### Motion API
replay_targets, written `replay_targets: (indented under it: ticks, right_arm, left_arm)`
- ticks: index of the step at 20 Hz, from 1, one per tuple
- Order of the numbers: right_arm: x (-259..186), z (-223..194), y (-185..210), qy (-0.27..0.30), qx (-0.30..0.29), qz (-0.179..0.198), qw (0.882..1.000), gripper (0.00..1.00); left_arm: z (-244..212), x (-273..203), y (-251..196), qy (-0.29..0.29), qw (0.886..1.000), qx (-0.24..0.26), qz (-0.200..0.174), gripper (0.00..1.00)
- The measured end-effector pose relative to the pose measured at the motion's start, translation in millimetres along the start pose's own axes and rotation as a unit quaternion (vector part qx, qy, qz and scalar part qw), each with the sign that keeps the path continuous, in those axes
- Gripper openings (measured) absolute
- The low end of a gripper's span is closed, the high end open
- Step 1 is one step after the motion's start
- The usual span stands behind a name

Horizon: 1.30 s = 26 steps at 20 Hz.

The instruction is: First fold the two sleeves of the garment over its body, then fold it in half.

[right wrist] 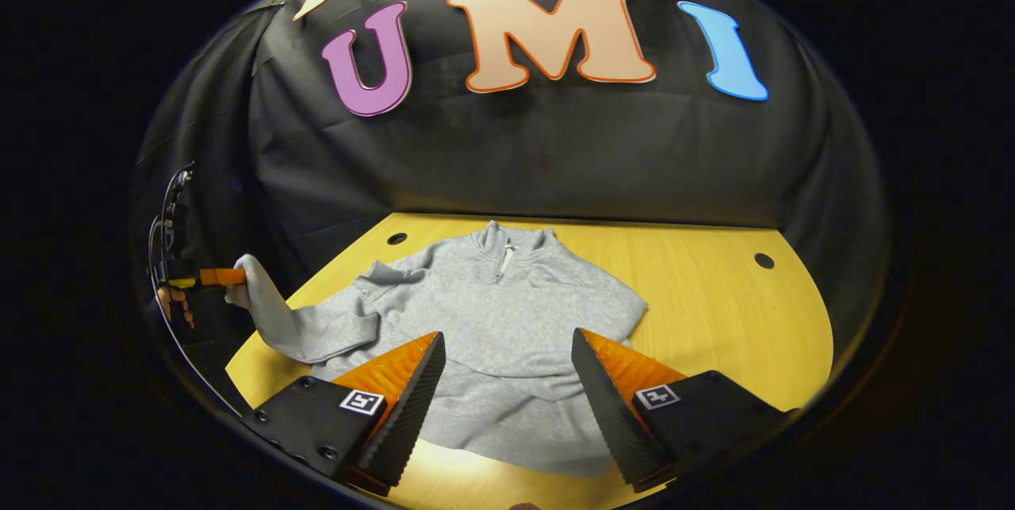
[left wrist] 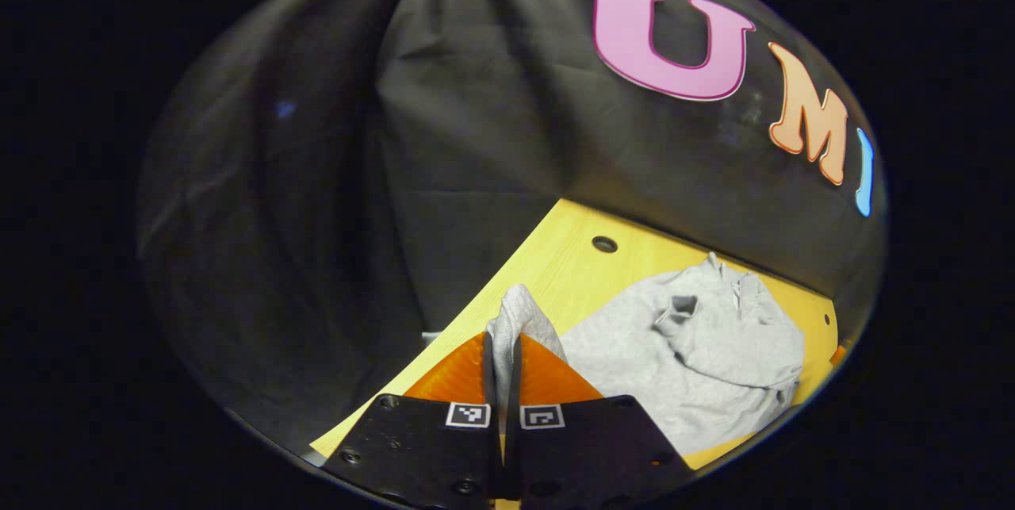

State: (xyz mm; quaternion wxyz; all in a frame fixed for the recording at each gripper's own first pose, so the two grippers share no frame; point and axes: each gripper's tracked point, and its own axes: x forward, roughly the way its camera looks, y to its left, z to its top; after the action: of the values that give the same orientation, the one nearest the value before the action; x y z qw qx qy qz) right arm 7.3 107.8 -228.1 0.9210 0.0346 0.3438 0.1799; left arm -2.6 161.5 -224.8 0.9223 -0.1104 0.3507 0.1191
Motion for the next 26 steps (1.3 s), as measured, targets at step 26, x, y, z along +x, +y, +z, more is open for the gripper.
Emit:
replay_targets:
  ticks: [26]
  right_arm:
    - [-97,-50,-155,-0.003,0.078,-0.092,0.993,0.99]
  left_arm:
    - [38,-11,-374,-0.036,0.96,0.133,-0.242,0.0]
